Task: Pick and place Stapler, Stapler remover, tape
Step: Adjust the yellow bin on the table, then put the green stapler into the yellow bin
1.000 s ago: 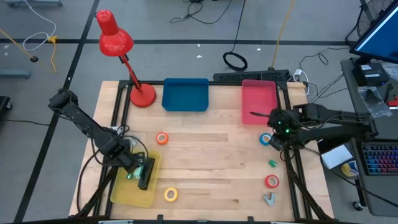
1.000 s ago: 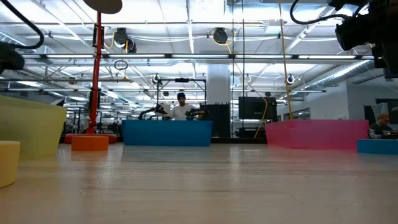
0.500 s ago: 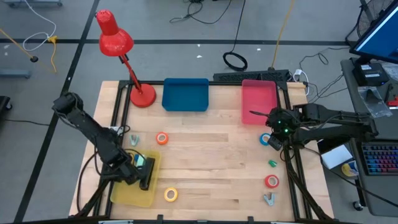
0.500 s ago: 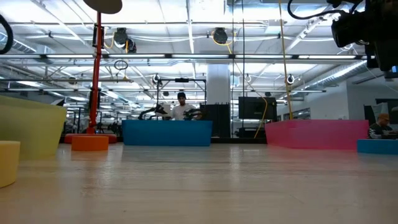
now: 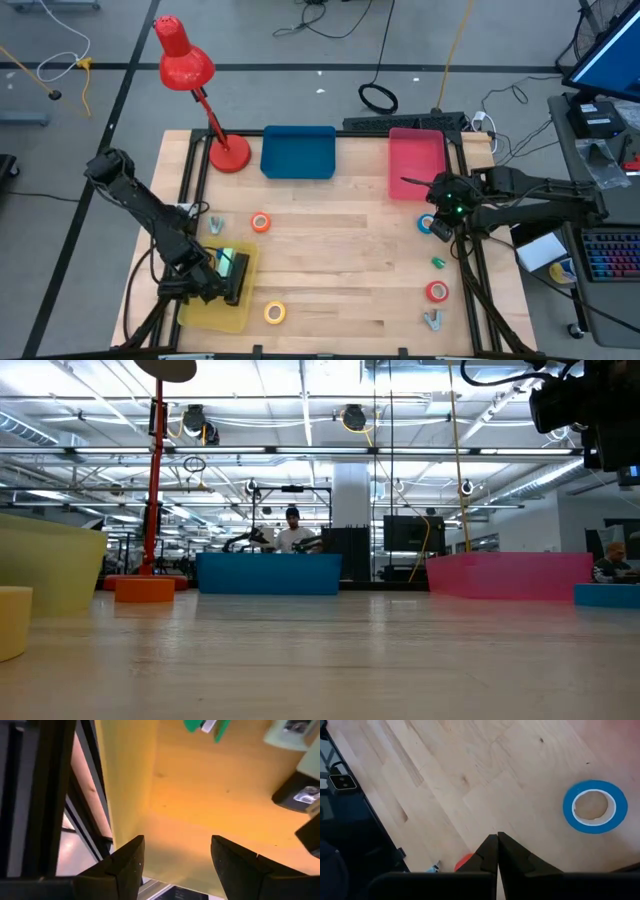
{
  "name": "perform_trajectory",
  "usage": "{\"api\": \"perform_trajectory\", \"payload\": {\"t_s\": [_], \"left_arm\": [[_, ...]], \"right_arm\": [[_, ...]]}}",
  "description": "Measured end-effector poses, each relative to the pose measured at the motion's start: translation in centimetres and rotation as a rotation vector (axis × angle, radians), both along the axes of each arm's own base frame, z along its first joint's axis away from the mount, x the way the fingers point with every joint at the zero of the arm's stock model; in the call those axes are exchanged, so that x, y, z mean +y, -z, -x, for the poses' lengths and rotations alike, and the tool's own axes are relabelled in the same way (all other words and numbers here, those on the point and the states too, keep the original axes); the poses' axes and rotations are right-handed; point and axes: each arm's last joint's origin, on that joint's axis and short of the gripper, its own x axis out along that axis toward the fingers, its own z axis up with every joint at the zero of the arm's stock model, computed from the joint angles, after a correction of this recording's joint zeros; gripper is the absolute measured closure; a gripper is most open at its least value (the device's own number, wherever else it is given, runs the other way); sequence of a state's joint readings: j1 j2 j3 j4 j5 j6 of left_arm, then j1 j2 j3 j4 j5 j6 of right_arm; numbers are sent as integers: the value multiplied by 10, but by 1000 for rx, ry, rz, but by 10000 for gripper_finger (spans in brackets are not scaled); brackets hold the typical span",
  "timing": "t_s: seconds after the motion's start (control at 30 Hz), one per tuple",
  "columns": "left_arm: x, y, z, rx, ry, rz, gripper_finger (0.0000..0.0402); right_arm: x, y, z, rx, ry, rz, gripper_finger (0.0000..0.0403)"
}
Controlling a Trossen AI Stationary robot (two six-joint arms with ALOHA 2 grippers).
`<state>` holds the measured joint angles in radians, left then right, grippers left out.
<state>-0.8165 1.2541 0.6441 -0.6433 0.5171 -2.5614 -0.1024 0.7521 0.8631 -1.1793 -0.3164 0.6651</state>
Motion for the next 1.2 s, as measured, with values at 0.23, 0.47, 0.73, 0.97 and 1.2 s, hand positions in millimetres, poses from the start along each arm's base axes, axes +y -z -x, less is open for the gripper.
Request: {"api": "perform_trajectory", "payload": {"t_s": [0.23, 0.47, 0.73, 0.97, 1.2], "left_arm": [[-20, 20, -13, -24, 26, 43, 174], [-36, 31, -22, -48, 35, 99, 174], [-45, 26, -31, -58, 30, 106, 174], [-56, 23, -38, -61, 36, 116, 174], [-67, 21, -47, -65, 36, 123, 174]], "right_arm": [[0, 0, 0, -2, 1, 3, 403], [0, 0, 0, -2, -2, 6, 403], [0, 0, 0, -2, 0, 4, 403], [0, -1, -2, -22, -10, 12, 403], [-1, -2, -4, -54, -22, 22, 403]]}}
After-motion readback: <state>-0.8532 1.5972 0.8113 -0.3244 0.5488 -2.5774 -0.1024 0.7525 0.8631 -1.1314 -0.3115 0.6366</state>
